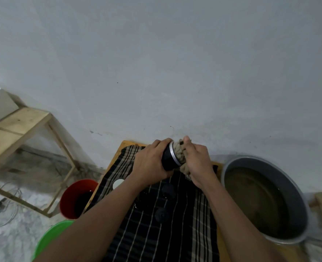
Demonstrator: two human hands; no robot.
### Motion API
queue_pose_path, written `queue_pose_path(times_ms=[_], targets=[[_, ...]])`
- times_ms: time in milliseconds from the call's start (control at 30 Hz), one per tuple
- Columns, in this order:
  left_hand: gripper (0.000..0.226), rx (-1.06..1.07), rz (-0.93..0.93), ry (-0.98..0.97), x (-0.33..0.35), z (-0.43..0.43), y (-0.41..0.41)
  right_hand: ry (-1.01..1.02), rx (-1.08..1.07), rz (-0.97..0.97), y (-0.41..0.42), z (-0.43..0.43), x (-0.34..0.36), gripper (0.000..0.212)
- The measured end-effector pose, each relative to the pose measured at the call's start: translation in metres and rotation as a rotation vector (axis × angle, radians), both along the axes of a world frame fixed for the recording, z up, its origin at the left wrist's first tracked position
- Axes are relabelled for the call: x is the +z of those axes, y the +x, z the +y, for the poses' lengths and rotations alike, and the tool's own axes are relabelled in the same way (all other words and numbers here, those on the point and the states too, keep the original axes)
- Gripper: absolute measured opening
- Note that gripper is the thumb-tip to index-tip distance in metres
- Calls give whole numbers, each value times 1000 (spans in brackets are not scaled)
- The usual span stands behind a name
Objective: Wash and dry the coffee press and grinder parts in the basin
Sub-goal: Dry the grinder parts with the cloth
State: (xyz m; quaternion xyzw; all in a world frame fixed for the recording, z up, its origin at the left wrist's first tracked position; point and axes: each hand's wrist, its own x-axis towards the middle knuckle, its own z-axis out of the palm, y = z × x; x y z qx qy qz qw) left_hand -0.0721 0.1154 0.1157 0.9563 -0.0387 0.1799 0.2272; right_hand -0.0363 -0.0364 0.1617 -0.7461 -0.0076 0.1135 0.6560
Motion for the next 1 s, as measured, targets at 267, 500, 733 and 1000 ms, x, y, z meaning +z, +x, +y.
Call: queue_pose_path(times_ms=[267, 500, 733, 1000], targets=[[69, -97, 257, -476, 7, -1, 6, 178, -366, -311, -5, 6, -9, 59], [44, -108, 360, -295, 5, 2, 6, -447, 378, -561, 0, -7, -25, 51], [56, -29, 188, 314, 23, -1, 9, -493, 312, -304, 14, 0, -5, 38], [66, -11, 137, 393, -4, -20, -6, -572, 172, 263, 23, 0, -16, 63]])
